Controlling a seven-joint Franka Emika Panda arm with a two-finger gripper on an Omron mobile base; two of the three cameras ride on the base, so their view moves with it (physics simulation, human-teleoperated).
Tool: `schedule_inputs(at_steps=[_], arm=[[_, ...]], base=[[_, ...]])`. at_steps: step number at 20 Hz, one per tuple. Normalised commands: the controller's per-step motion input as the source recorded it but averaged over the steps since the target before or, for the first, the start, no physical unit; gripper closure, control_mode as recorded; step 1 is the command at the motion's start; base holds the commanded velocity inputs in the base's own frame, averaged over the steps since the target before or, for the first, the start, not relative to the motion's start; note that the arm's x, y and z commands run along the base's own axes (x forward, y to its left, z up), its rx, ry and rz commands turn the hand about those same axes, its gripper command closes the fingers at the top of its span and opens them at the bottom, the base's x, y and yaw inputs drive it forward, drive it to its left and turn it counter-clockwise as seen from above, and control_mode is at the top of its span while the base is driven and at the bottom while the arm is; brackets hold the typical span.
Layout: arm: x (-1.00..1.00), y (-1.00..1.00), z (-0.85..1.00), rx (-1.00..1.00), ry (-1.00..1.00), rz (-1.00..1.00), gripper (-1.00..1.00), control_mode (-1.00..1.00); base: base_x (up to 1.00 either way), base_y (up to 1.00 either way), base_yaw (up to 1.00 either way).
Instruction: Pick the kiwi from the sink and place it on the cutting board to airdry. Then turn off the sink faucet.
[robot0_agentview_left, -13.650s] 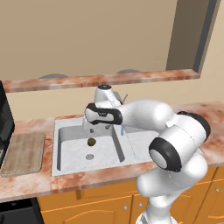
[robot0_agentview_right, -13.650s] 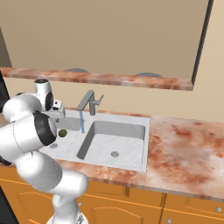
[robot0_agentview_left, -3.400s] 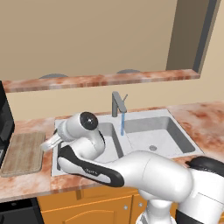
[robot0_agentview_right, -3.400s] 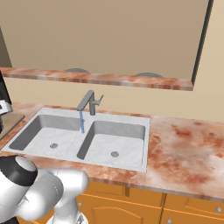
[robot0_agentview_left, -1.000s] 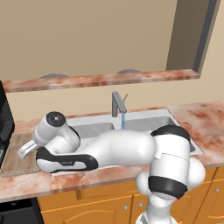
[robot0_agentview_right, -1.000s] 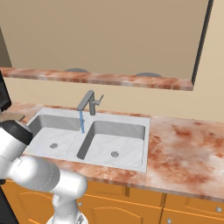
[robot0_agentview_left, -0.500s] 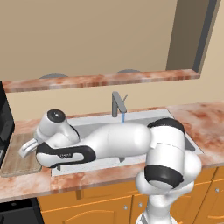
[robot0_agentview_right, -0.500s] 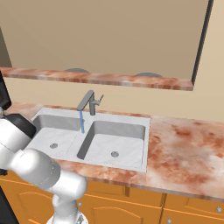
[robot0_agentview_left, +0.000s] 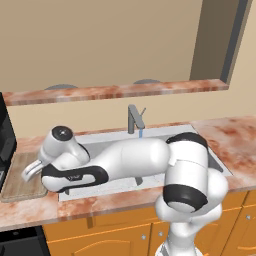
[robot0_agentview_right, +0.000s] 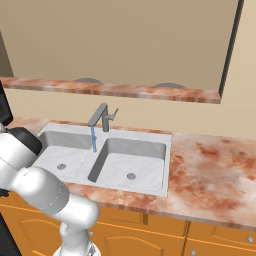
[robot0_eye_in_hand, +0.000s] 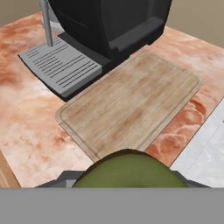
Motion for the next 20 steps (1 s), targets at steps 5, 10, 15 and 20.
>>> schedule_inputs(at_steps=[5, 10, 15, 20], arm=[[0.0, 0.07, -0.04, -0.04, 0.0, 0.0, 1.0, -1.0], [0.01, 0.06, -0.04, -0.03, 0.0, -0.01, 1.0, -1.0], [0.01, 0.09, -0.12, -0.03, 0.0, -0.01, 1.0, -1.0], [0.03, 0.06, -0.15, -0.02, 0.01, -0.01, 1.0, -1.0]], base=[[0.0, 0.0, 0.0], [0.0, 0.0, 0.0], [0.0, 0.0, 0.0], [0.0, 0.0, 0.0]])
